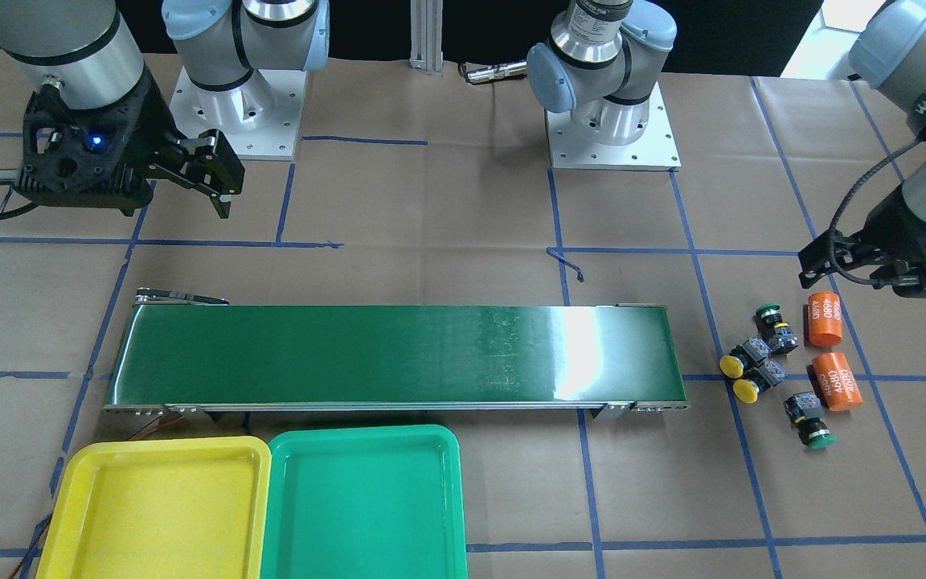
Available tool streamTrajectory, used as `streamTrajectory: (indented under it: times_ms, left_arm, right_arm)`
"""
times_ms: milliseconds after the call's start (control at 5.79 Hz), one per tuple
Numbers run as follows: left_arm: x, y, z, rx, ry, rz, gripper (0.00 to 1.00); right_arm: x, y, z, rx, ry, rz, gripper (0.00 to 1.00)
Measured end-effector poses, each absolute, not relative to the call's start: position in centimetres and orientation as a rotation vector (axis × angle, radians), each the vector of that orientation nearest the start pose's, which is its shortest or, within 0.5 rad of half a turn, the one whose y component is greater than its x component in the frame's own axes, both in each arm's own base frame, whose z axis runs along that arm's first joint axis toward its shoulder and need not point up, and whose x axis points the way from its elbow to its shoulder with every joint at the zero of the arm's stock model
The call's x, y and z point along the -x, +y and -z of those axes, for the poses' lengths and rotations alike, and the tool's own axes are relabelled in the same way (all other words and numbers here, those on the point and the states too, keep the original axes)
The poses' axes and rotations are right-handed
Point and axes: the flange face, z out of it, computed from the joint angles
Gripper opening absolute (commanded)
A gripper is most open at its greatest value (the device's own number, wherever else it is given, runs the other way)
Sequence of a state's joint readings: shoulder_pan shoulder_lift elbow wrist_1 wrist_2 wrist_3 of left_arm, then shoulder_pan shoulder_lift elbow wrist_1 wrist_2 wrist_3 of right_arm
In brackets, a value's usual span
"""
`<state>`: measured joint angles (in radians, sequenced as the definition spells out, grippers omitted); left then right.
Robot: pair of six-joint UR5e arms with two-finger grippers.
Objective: Sort buttons by color to trays
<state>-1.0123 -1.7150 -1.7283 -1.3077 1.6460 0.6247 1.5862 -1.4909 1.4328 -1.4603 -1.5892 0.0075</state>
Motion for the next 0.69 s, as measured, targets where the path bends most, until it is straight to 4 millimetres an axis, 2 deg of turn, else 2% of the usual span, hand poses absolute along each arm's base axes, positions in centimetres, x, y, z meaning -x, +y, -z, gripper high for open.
streamTrajectory:
  times_ms: [173,346,519,691]
  left_arm:
    - [-22.4,-51.2,-33.4,-0.263,3.121,-0.161,0.98]
    - [-26.5,-50.6,-30.7,-0.414,3.125,-0.172,0.98]
    - [-29.5,-49.7,-27.9,-0.511,3.129,-0.151,0.98]
    - [-31.2,-48.5,-24.4,-0.579,3.137,-0.105,0.98]
  right_arm:
    - [-13.9,-51.8,-50.4,0.015,3.159,-0.083,1.00]
    - [-13.9,-51.8,-50.4,0.016,3.159,-0.083,1.00]
    - [-13.9,-51.8,-50.4,0.017,3.159,-0.084,1.00]
    - [-14.0,-51.7,-50.4,0.018,3.158,-0.086,1.00]
